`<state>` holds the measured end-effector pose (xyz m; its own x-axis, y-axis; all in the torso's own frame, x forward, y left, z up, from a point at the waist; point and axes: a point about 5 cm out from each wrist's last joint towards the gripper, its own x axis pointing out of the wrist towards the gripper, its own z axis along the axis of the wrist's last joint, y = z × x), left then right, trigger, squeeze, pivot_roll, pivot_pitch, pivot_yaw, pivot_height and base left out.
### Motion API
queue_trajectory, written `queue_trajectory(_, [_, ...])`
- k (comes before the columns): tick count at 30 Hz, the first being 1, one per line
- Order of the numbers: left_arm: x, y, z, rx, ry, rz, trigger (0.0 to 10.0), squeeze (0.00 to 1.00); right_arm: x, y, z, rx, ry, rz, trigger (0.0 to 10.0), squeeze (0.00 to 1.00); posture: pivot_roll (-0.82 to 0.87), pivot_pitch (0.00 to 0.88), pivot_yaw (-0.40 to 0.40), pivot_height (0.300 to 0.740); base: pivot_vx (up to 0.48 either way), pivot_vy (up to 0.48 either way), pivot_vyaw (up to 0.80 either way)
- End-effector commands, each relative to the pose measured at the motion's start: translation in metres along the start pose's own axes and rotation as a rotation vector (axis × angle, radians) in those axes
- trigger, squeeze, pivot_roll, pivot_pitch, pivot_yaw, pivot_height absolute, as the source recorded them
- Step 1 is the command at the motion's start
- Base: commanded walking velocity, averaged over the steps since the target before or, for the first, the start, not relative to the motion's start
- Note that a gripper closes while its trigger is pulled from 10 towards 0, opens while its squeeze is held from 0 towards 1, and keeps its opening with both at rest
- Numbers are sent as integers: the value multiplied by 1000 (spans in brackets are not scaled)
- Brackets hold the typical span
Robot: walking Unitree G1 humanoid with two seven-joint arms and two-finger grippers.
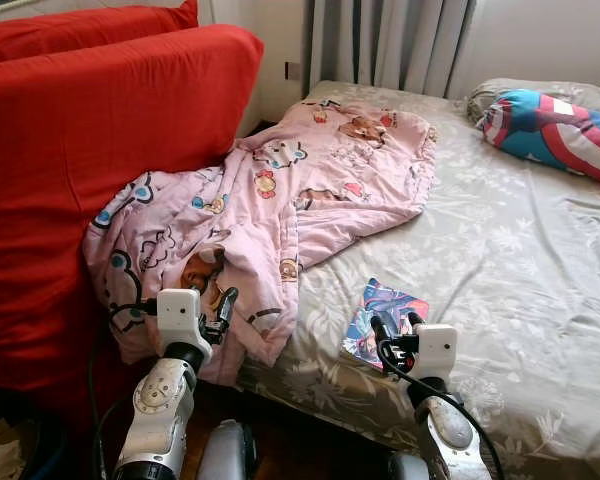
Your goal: Clean up the room
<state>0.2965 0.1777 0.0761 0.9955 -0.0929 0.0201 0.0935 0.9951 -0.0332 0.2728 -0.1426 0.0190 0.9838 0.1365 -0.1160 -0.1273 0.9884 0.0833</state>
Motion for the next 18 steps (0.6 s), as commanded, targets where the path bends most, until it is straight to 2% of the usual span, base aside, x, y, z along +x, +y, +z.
queue_trajectory(1, [2, -2, 0, 7, 9, -19, 10000, 0, 2, 1, 1, -11, -4, 14, 10000, 0, -42, 29, -11, 612, 319, 0, 0])
queue_trajectory(18, [2, -3, 1, 5, 6, -22, 10000, 0, 4, 5, 3, -4, -9, 20, 10000, 0, -41, 32, -11, 612, 354, 0, 0])
